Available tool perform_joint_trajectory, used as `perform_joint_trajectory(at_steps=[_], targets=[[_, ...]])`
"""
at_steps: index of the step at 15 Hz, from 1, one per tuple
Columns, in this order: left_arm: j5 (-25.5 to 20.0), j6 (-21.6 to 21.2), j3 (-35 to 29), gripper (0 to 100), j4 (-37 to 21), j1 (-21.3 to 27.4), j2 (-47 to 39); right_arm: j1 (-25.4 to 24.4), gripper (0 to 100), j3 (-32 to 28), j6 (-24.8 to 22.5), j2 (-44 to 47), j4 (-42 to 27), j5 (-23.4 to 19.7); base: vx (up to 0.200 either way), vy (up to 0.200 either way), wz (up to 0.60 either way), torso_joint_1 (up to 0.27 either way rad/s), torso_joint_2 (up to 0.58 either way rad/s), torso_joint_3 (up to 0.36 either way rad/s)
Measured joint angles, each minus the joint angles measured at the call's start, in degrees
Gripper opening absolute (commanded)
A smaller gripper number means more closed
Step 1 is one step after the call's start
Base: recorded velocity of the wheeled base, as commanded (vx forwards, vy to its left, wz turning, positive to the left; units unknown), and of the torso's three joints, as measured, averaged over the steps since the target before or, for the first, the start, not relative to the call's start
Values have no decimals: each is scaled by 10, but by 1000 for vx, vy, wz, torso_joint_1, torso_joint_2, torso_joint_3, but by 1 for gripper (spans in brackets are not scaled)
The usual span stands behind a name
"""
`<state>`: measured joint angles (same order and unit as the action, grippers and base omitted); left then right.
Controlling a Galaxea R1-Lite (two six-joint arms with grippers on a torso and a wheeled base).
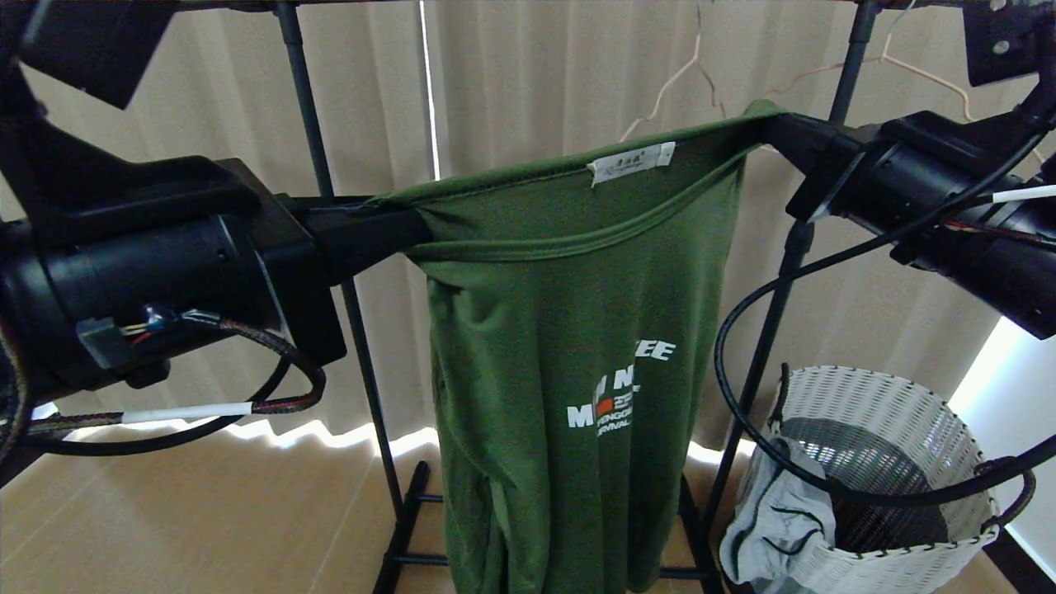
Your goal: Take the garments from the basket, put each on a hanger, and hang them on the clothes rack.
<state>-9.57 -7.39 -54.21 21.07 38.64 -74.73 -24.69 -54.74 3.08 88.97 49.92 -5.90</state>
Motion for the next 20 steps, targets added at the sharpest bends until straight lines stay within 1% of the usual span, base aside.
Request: perform_joint_trajectory(at_steps=[4,7,9,11,13,14,17,18,19,20], targets=[[1,0,5,0,1,1,6,0,0,-1,0,5,-3,4,0,0,0,0,0,0],[2,-9,0,0,2,-1,5,0,0,2,0,-8,-21,5,0,0,0,0,0,0],[3,-15,-13,0,2,-10,-2,0,0,3,0,-27,-58,5,0,0,0,0,0,0],[12,-17,-45,0,3,-29,-16,0,0,4,0,-55,-108,3,0,0,0,0,0,0],[46,-16,-81,0,6,-45,-41,0,0,7,0,-91,-181,0,0,0,0,0,0,0],[64,-15,-95,0,12,-48,-55,-1,0,10,0,-109,-207,0,0,0,0,0,0,0],[125,-15,-134,0,42,-52,-102,-15,0,17,0,-154,-247,-2,0,0,0,0,0,0],[143,-15,-150,0,44,-53,-117,-25,0,20,1,-165,-257,-2,0,0,0,0,0,0],[160,-15,-168,0,47,-54,-131,-38,0,25,1,-175,-266,-2,0,0,0,0,0,0],[167,-15,-180,0,47,-57,-143,-47,0,28,1,-184,-269,-3,0,0,0,0,0,0]])
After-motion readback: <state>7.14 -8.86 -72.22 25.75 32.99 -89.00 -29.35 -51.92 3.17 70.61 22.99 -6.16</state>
